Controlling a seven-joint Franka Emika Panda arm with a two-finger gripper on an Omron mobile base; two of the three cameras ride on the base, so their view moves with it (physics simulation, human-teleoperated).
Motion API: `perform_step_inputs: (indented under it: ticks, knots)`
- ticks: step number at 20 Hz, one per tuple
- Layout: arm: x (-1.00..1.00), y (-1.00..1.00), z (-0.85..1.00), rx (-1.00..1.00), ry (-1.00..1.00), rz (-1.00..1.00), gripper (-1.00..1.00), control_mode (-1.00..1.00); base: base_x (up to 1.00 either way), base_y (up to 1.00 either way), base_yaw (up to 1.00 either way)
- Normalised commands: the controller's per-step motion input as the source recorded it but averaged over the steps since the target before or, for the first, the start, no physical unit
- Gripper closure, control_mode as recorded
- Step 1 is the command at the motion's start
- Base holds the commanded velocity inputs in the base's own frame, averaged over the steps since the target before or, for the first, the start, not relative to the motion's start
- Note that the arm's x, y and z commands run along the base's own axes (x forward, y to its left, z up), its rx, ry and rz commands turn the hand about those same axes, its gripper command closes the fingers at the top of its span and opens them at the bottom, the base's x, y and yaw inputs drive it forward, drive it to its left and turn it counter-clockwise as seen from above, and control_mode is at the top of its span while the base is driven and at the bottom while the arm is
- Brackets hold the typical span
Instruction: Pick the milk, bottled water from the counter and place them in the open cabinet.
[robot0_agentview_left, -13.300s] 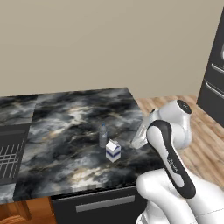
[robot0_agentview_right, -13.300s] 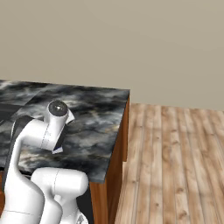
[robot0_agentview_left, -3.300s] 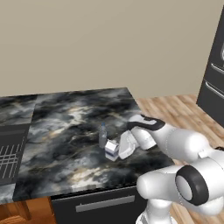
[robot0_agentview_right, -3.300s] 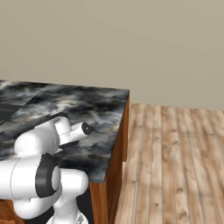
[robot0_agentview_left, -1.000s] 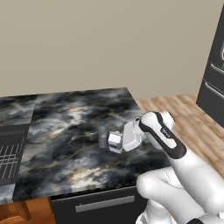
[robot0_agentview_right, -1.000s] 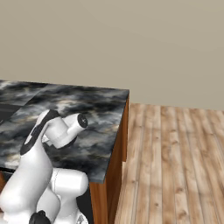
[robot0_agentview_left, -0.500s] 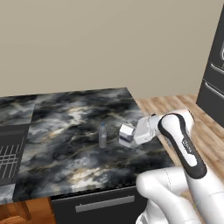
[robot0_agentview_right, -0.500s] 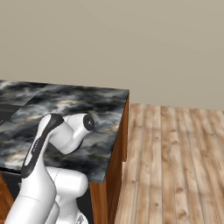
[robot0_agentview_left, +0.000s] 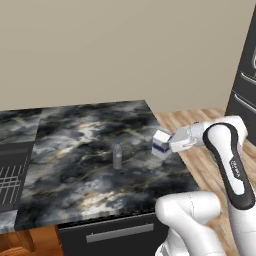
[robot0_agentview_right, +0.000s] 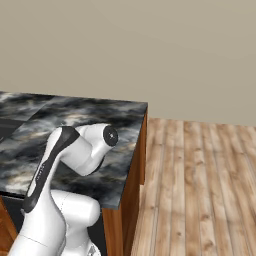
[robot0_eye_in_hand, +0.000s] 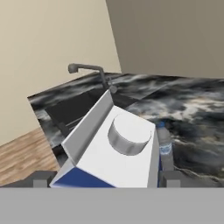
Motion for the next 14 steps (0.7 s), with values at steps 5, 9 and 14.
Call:
perform_step_inputs:
  ticks: [5, 9, 14]
  knots:
    - [-0.31, -0.42, 0.62, 0.02, 0.04, -0.09, 1.0, -1.0, 0.0, 0.0, 0.0]
    - [-0.32, -0.38, 0.62, 0.0, 0.03, -0.09, 1.0, -1.0, 0.0, 0.0, 0.0]
    - [-0.27, -0.26, 0.53, 0.0, 0.01, -0.09, 1.0, -1.0, 0.0, 0.0, 0.0]
